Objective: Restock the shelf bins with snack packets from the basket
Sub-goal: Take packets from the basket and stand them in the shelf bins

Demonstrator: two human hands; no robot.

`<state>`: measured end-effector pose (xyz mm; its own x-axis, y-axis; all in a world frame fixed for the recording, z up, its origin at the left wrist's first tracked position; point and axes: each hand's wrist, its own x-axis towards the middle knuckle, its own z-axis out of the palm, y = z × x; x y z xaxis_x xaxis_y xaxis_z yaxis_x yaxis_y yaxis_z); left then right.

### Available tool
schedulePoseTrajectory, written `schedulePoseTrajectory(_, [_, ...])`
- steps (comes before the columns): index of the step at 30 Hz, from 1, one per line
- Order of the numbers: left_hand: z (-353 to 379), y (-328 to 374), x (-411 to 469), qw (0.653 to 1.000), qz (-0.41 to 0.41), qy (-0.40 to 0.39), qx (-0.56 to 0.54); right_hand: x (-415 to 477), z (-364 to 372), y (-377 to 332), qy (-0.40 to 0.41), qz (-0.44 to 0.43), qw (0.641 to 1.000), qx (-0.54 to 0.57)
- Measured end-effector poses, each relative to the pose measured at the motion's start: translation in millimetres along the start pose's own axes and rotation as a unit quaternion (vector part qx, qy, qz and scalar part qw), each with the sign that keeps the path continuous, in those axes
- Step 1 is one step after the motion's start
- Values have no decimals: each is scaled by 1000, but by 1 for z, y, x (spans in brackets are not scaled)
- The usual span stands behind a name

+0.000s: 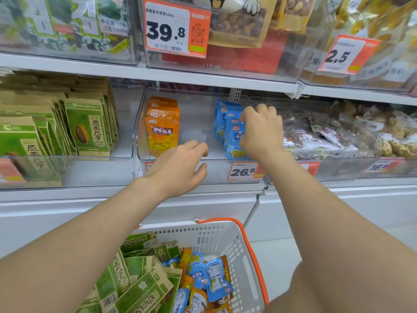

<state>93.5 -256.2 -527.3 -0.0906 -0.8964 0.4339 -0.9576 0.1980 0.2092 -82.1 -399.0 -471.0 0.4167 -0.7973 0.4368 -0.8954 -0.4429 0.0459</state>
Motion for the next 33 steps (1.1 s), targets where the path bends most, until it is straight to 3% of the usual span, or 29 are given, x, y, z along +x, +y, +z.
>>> schedulePoseTrajectory(4, [-8, -8, -24, 995, 66, 76, -6, -18, -28, -25, -65, -72, 977, 187])
schedulePoseTrajectory(7, [-18, -19, -49, 988, 103, 86, 75, -45, -52, -50, -230, -112, 928, 271])
schedulePoseTrajectory(10, [-26, -23, -77, 995, 64, 8, 77, -71, -58, -72, -427, -136, 869, 210])
schedulePoseTrajectory(12, [-28, -24, -94, 989, 7, -108, 98, -87, -49, -87, -495, -151, 843, 145])
schedulePoseTrajectory(14, [-26, -25, -108, 966, -18, -221, 134, -104, -36, -104, -501, -180, 843, 82])
schedulePoseTrajectory(18, [-12, -25, -136, 924, -53, -359, 121, -140, -8, -128, -486, -239, 840, 17])
schedulePoseTrajectory(24, [45, -26, -176, 813, -86, -562, 123, -169, 17, -143, -519, -285, 805, -41])
schedulePoseTrajectory(26, [61, -26, -181, 793, -98, -588, 129, -169, 25, -144, -517, -286, 806, -39])
schedulePoseTrajectory(33, [73, -22, -192, 792, -62, -595, 124, -163, 45, -154, -506, -307, 805, -53])
